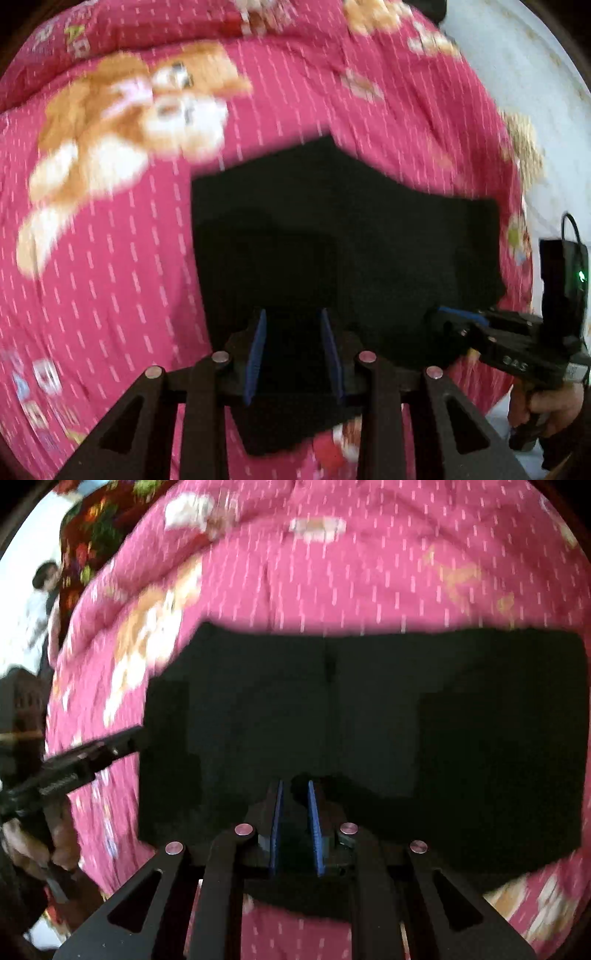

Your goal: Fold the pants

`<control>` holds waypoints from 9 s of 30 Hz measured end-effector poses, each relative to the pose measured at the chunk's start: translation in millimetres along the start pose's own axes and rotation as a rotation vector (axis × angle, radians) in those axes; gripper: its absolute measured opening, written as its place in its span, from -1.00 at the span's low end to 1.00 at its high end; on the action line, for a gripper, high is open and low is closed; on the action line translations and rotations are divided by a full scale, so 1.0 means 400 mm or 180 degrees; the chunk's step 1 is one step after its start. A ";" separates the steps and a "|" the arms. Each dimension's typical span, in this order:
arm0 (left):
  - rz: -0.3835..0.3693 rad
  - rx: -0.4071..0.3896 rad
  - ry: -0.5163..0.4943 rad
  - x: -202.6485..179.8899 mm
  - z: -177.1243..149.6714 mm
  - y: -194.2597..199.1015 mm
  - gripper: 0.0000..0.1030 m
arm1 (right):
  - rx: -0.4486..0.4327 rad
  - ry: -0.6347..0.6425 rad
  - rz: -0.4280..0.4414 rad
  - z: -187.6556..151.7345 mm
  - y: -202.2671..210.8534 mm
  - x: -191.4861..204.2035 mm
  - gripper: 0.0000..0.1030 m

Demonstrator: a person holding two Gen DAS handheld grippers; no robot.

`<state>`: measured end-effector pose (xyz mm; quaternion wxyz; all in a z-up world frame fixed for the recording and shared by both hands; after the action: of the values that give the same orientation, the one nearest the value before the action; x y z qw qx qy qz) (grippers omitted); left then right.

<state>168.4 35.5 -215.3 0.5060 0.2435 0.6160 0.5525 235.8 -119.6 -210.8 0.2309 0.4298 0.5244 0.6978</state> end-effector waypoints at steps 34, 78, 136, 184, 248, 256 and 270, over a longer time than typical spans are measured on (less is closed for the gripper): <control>0.0425 -0.0771 -0.0369 -0.213 -0.222 0.409 -0.36 | -0.0769 -0.0015 -0.0103 -0.230 0.382 0.058 -0.23; 0.0740 -0.0113 -0.0672 -0.344 -0.099 0.200 -0.36 | -0.0721 -0.1466 0.0337 -0.221 0.214 -0.392 -0.05; 0.0524 -0.0426 0.0560 0.051 -0.161 0.324 -0.36 | -0.0851 0.0372 0.0245 0.080 0.282 0.194 -0.62; 0.0327 -0.0295 0.0279 -0.035 -0.011 0.205 -0.36 | -0.0217 0.0176 0.0538 0.017 0.058 0.129 -0.30; 0.0496 -0.0523 -0.0113 -0.068 -0.165 0.297 -0.14 | -0.0321 0.0564 -0.0132 -0.150 0.213 0.137 -0.49; 0.0431 -0.0771 -0.0113 -0.114 -0.168 0.380 -0.13 | -0.0483 0.0503 -0.0004 -0.170 0.277 0.167 -0.49; 0.0502 -0.0806 -0.0059 -0.105 -0.175 0.403 -0.14 | -0.0498 0.0378 0.0104 -0.169 0.290 0.188 -0.48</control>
<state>79.7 12.9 -59.4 0.4934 0.2305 0.5156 0.6615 154.5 -137.3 -81.7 0.2209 0.3768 0.4741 0.7645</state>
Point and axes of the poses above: each gripper's, at about its wrist camera, not at the fingertips, and y roughly against the way its jaws point, x to its left, z to its top, the point moved 9 cm from there along -y, roughly the way its jaws point, and after that the axes turned 8 degrees about y, right-handed, at the moved point
